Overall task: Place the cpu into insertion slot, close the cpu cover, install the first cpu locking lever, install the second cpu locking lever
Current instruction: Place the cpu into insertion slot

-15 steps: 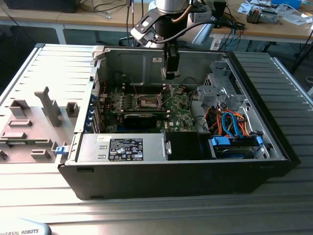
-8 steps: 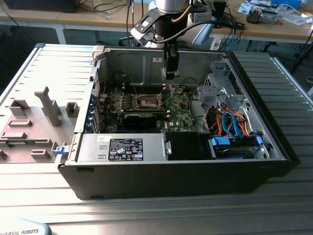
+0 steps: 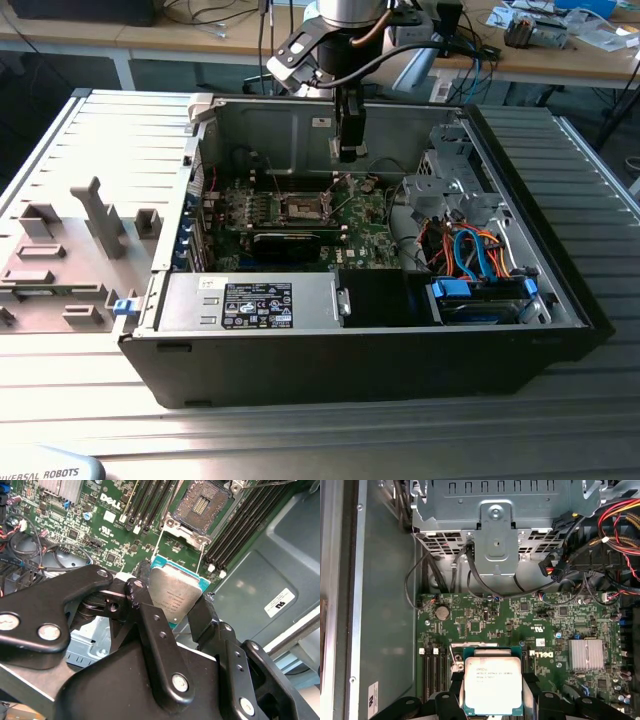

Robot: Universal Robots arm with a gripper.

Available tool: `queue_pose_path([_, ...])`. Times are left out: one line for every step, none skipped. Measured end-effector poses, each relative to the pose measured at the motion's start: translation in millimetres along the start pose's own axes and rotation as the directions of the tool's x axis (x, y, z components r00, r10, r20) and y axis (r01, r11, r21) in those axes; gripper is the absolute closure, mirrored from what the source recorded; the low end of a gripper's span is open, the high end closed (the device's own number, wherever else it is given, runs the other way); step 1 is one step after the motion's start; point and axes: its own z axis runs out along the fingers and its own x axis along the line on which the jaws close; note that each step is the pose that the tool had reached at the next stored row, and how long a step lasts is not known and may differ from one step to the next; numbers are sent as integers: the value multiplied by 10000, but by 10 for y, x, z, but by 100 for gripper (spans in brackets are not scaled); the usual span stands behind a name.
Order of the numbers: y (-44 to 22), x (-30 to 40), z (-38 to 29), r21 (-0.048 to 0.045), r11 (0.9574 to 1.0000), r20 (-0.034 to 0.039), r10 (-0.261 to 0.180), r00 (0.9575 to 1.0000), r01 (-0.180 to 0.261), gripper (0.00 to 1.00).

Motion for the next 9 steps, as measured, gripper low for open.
queue_pose_path([0,0,0,-1,10000,0,9,10000,-9,46])
queue_pose_path([0,0,0,0,10000,1,19,10000,-19,46])
queue_pose_path([0,0,0,0,10000,2,27,10000,-27,46])
queue_pose_path([0,0,0,-1,10000,3,40,10000,-40,46])
queue_pose_path([0,0,0,-1,10000,5,55,10000,-55,46])
queue_pose_path([0,0,0,-1,10000,6,64,10000,-64,46])
queue_pose_path([0,0,0,-2,10000,6,72,10000,-72,46])
queue_pose_path([0,0,0,-2,10000,7,85,10000,-85,46])
queue_pose_path([0,0,0,-2,10000,8,97,10000,-97,46])
